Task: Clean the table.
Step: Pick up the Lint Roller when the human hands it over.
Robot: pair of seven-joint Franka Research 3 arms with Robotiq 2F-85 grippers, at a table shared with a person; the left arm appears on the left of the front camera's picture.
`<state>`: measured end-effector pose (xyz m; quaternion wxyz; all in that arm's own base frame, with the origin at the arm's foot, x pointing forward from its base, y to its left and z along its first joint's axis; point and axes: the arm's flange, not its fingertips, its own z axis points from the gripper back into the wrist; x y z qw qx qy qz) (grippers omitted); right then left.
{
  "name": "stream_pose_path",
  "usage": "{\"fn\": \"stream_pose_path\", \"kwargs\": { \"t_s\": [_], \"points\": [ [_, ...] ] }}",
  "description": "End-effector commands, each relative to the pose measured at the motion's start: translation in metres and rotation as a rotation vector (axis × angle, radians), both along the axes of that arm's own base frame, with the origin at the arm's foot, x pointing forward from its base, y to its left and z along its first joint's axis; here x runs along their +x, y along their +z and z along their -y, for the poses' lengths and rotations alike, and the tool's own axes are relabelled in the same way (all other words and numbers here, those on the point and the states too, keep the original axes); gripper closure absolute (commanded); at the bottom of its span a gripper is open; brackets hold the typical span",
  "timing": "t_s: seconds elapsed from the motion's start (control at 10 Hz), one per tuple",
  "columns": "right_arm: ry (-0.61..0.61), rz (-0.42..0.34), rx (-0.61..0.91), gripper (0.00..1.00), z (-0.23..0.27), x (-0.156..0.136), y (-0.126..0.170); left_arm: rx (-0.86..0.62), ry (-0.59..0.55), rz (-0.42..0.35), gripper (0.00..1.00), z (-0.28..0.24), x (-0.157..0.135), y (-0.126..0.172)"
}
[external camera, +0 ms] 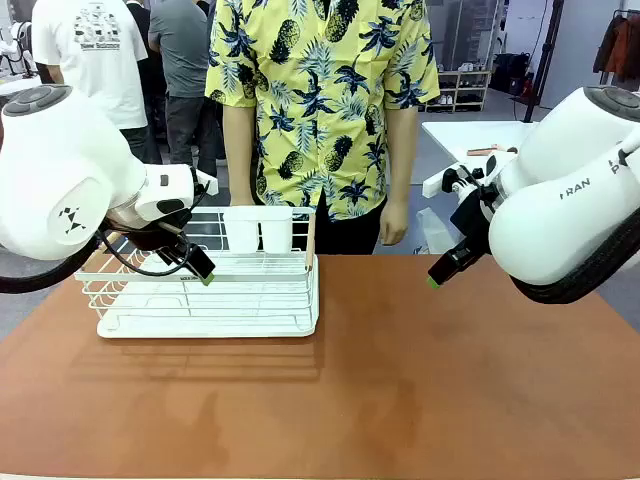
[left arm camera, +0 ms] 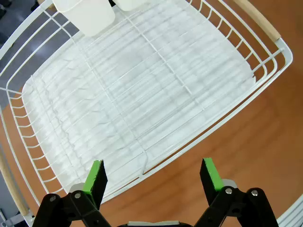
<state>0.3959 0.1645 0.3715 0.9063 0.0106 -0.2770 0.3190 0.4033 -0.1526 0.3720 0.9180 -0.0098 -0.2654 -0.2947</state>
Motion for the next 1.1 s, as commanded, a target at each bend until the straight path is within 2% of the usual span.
{"fn": "stream_pose_path", "kwargs": {
  "t_s": [0.0, 1.0],
  "points": [
    [0.0, 0.0, 0.0, 0.0, 0.0, 0.0, 0.0, 0.0, 0.0, 0.0, 0.0, 0.0001, -0.0001, 0.0],
    [0.0, 0.0, 0.0, 0.0, 0.0, 0.0, 0.0, 0.0, 0.0, 0.0, 0.0, 0.0001, -0.0001, 0.0]
  ]
}}
